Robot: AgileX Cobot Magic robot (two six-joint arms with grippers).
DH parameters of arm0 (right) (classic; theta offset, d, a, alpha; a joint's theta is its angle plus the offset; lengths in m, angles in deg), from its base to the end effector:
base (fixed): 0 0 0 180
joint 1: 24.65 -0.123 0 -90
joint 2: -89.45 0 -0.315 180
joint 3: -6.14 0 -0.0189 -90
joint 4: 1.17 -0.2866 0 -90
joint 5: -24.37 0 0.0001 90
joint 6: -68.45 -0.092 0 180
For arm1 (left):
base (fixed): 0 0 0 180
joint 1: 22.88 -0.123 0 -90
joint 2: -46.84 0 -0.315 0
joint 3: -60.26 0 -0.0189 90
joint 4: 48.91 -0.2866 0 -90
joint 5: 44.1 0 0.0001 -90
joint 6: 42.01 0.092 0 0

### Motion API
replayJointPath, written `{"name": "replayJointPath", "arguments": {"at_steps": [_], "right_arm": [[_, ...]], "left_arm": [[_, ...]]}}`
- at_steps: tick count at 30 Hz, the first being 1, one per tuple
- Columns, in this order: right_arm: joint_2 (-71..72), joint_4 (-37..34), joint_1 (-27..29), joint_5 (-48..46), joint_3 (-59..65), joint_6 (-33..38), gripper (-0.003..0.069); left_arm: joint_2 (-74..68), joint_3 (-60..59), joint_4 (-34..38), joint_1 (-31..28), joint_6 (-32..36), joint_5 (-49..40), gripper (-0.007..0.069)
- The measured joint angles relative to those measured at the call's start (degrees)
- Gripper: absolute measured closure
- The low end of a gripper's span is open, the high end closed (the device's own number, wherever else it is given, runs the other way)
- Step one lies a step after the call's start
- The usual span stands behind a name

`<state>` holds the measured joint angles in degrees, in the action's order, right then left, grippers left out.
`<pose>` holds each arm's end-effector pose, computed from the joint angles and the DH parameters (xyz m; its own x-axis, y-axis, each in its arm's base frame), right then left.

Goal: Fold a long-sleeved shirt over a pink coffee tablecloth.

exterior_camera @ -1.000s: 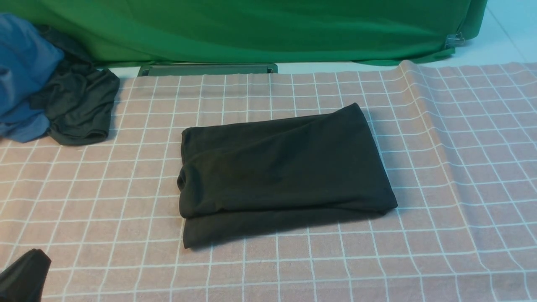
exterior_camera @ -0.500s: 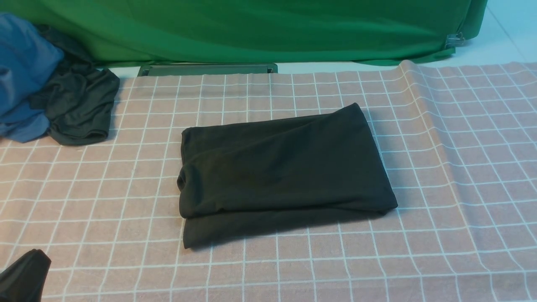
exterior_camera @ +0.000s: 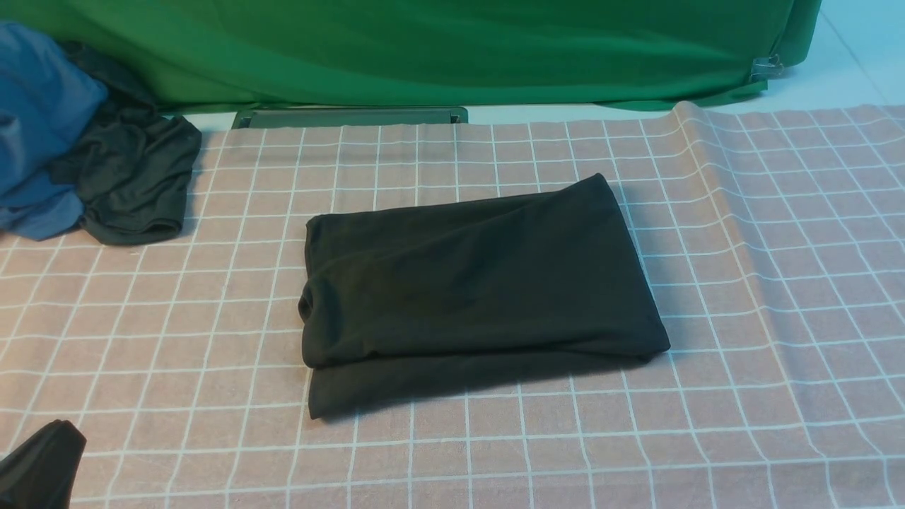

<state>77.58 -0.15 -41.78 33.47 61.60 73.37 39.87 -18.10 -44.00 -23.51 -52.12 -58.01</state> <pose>0.0259 0.0083 0.3640 0.5311 0.0556 -0.8455 -0.2433 0.9658 -0.0893 0.0622 -0.0012 0.1886 -0.1568 -0.2584 -0.9532 -0.0320 0.9660 -0.2566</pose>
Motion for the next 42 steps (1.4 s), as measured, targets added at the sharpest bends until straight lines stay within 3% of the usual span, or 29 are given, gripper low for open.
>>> {"name": "replayJointPath", "arguments": {"at_steps": [9,12,16,20,24,42], "right_arm": [[0.4,0.1,0.1,-0.6,0.0,2.8,0.0412],[0.6,0.1,1.4,-5.4,0.0,4.0,0.0412],[0.5,0.1,8.2,-19.0,3.3,5.8,0.0412],[0.5,0.2,13.6,-20.0,12.4,8.0,0.0412],[1.8,0.2,17.2,-20.3,21.5,4.9,0.0412],[4.8,0.2,18.0,-23.2,22.9,-0.2,0.0412]], "left_arm": [[0.0,0.0,0.0,0.0,0.0,0.0,0.0611],[0.0,0.0,0.0,0.0,0.0,0.0,0.0611],[0.0,0.0,0.0,0.0,0.0,0.0,0.0611],[0.0,0.0,0.0,0.0,0.0,0.0,0.0611],[0.0,0.0,-0.3,0.0,0.1,0.0,0.0611],[0.1,0.0,-1.1,0.0,0.1,-0.2,0.0611]]}}
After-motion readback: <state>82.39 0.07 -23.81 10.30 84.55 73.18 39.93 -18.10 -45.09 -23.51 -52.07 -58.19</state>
